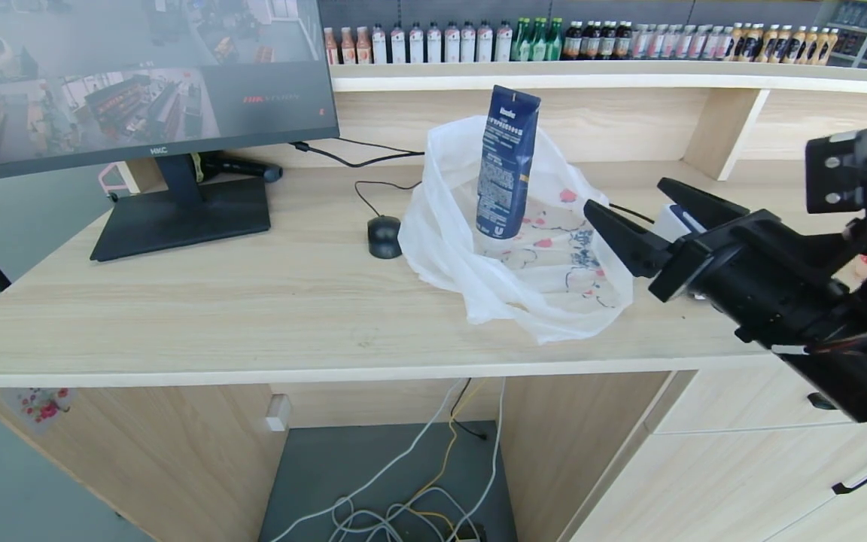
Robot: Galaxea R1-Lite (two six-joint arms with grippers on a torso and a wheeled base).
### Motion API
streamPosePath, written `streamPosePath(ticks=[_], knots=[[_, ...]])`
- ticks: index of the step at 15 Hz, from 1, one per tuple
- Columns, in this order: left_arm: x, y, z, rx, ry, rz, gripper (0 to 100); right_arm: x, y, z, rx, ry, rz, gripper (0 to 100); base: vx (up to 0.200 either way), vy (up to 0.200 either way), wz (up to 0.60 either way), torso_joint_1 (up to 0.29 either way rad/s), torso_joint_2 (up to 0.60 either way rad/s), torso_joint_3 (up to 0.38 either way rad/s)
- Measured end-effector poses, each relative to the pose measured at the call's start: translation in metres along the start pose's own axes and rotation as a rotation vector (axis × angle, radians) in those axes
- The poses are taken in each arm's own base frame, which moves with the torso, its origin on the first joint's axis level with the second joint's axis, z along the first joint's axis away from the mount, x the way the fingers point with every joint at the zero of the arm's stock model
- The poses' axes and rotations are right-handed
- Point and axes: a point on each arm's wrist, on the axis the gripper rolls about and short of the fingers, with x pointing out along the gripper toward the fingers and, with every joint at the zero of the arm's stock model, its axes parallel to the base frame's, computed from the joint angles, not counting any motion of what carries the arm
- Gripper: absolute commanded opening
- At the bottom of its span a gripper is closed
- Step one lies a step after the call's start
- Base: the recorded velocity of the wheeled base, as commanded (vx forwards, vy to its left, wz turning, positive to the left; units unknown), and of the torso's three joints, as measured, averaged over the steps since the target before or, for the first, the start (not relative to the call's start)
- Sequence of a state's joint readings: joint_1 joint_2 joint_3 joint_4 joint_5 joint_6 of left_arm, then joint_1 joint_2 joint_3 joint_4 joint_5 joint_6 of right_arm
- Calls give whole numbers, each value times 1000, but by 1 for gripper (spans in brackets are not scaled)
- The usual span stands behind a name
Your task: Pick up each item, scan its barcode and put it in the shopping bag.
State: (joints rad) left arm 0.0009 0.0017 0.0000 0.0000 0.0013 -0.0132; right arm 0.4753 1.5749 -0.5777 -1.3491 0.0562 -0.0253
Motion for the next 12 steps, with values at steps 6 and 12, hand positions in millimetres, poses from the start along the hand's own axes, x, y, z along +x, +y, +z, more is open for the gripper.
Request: streamPosePath(ticks=[6,12], knots=[[0,0,0,0,0,0,100,-34,2,7,-21,-59,-5,100,0,0,0,0,0,0],[0,0,0,-2,0,0,100,-51,5,6,-27,-93,1,100,0,0,0,0,0,0]])
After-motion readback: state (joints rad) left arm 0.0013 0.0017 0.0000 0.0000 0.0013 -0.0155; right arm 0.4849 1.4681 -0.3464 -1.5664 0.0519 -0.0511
